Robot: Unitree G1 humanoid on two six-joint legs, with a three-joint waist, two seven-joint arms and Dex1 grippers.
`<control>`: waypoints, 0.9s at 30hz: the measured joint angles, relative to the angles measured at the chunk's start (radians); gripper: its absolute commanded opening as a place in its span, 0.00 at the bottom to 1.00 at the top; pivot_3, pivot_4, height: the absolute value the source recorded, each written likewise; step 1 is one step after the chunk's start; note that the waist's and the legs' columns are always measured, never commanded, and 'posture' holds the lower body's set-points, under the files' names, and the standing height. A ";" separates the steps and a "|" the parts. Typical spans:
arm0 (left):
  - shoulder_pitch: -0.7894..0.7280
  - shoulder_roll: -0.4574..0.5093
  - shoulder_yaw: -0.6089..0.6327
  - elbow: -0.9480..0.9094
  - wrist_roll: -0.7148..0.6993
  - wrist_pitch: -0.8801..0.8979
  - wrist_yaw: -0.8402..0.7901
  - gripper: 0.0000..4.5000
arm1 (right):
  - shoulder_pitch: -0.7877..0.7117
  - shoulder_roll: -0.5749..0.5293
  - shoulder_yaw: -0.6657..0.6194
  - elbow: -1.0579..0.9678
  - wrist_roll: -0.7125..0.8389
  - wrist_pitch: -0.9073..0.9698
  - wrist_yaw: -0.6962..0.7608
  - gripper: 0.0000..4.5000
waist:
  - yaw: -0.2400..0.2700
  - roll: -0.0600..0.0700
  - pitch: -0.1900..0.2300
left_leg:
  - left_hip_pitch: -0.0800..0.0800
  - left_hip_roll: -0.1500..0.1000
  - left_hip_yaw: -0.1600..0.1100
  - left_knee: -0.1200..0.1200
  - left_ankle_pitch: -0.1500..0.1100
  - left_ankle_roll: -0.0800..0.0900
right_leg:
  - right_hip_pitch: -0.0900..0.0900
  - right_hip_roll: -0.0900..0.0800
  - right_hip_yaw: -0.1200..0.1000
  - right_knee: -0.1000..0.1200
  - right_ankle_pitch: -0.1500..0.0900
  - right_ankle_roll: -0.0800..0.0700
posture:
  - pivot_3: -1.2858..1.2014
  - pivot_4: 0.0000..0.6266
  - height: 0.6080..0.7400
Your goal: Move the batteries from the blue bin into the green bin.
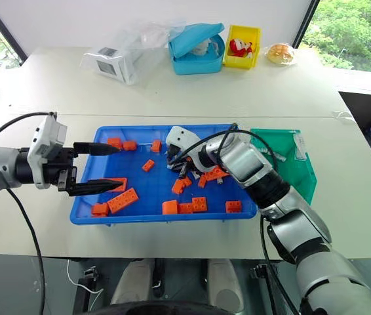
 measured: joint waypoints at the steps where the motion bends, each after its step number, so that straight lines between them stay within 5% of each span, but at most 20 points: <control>1: -0.006 -0.008 -0.013 0.006 0.002 0.000 -0.003 1.00 | -0.012 -0.019 -0.057 -0.028 0.028 0.048 -0.002 0.01 | 0.001 0.000 0.000 | 0.000 0.000 0.000 0.000 0.000 0.000 | 0.000 0.000 0.000 0.000 0.000 0.000 | 0.52 0.24 0.97; 7: -0.039 -0.045 -0.061 0.026 0.020 -0.004 -0.014 1.00 | -0.017 -0.231 -0.376 -0.083 0.109 0.249 -0.064 0.01 | 0.008 -0.001 0.000 | 0.000 0.000 0.000 0.000 0.000 0.000 | 0.001 0.000 0.000 -0.002 0.000 0.000 | 0.52 0.24 0.97; 13: -0.088 -0.072 -0.104 0.067 0.043 -0.022 -0.039 1.00 | 0.153 -0.400 -0.553 -0.105 0.133 0.309 -0.112 0.01 | -0.006 0.000 0.000 | 0.000 0.000 0.000 0.000 0.000 0.000 | 0.000 0.000 0.001 -0.001 0.000 0.000 | 0.52 0.24 0.97; 20: -0.142 -0.093 -0.136 0.104 0.070 -0.041 -0.070 1.00 | 0.316 -0.443 -0.589 -0.169 0.165 0.286 -0.141 0.73 | -0.010 0.000 0.000 | 0.002 0.000 0.000 0.000 0.000 0.000 | 0.001 0.001 0.003 0.000 0.000 0.001 | 0.52 0.24 0.97; 27: -0.155 -0.100 -0.136 0.108 0.079 -0.040 -0.073 1.00 | 0.090 -0.374 -0.447 -0.174 0.197 0.190 -0.146 0.73 | -0.005 -0.001 0.000 | 0.002 0.000 -0.001 0.000 0.000 0.000 | 0.001 0.002 0.003 0.000 0.000 0.001 | 0.52 0.24 0.97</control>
